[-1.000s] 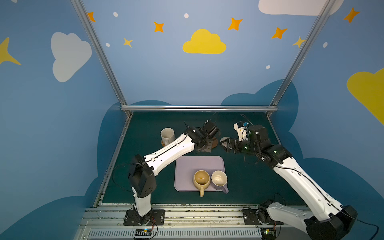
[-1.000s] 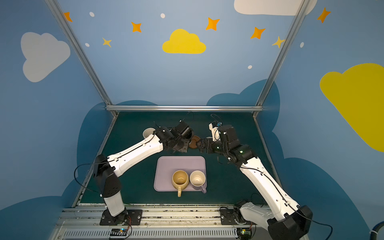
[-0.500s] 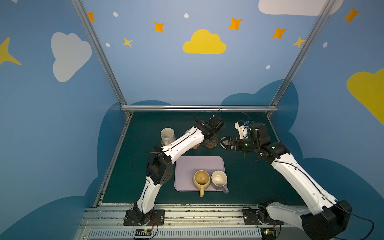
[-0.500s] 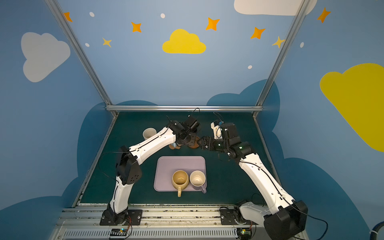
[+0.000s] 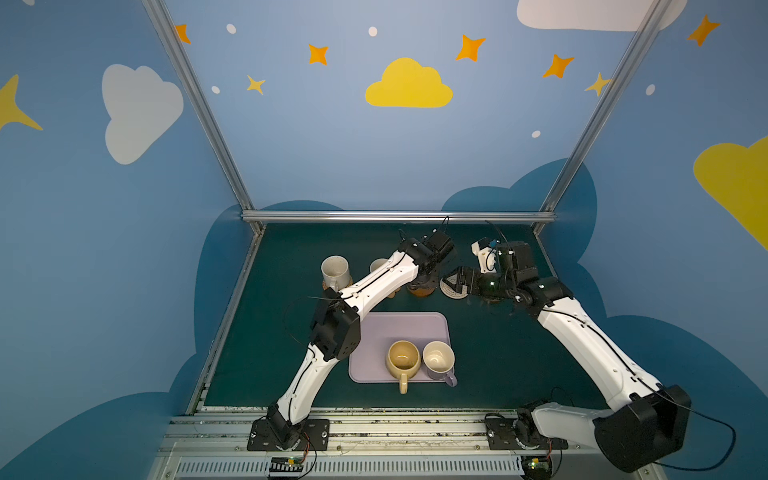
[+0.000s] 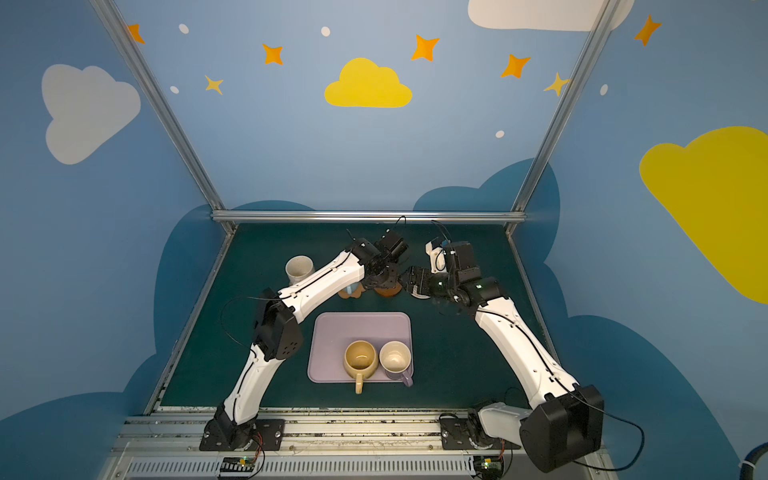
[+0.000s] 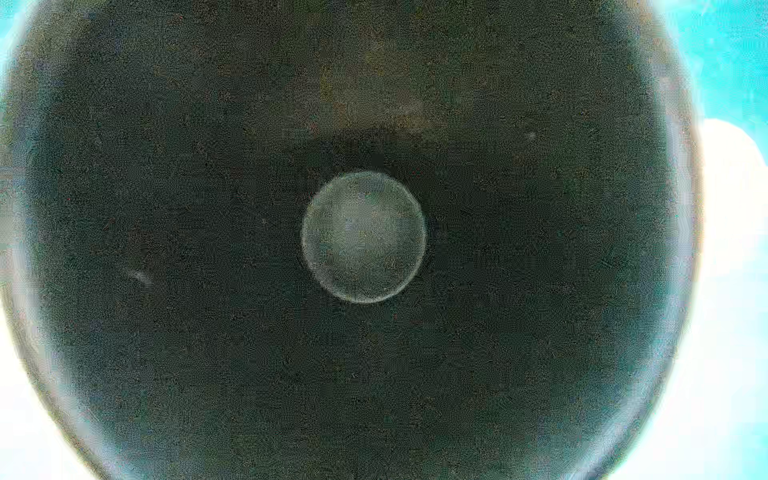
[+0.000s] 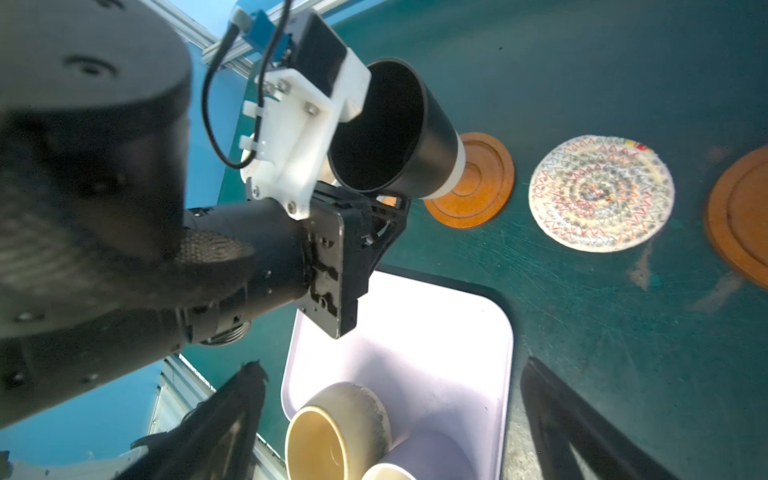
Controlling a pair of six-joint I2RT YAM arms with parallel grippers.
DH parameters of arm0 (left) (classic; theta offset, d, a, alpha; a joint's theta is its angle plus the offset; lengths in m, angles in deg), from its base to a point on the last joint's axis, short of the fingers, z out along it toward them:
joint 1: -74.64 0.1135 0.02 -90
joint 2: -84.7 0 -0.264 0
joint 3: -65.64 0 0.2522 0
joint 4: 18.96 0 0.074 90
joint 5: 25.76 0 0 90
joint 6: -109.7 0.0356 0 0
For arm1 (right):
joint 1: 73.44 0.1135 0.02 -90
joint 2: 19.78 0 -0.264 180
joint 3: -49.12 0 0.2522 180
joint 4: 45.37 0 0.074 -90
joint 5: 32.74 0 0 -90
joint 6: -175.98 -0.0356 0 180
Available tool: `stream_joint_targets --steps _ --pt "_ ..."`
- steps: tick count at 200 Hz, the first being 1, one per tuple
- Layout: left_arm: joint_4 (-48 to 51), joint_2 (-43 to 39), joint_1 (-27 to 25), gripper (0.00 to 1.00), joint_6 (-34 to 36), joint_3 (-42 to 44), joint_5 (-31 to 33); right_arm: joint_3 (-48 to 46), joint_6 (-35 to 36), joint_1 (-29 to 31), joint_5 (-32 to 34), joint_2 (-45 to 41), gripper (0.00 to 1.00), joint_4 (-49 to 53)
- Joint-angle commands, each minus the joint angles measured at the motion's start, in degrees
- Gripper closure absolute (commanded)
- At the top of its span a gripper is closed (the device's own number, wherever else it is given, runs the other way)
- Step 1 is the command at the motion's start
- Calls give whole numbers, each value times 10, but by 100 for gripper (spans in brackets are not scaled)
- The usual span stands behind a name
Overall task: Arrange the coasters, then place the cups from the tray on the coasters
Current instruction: 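Carry the black mug with the left gripper over the brown wooden coaster, then lower the black mug onto the brown wooden coaster with the left gripper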
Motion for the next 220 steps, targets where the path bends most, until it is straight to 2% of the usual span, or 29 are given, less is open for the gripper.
stream_joint_targets --steps 1,40,220 --pt "-20 11 5 97 -23 -28 -9 22 5 -7 6 11 5 6" --pt "-19 29 15 97 -31 -44 -38 31 11 -16 24 23 5 23" --pt "1 92 13 97 -44 -78 -37 24 4 -27 9 22 5 23"
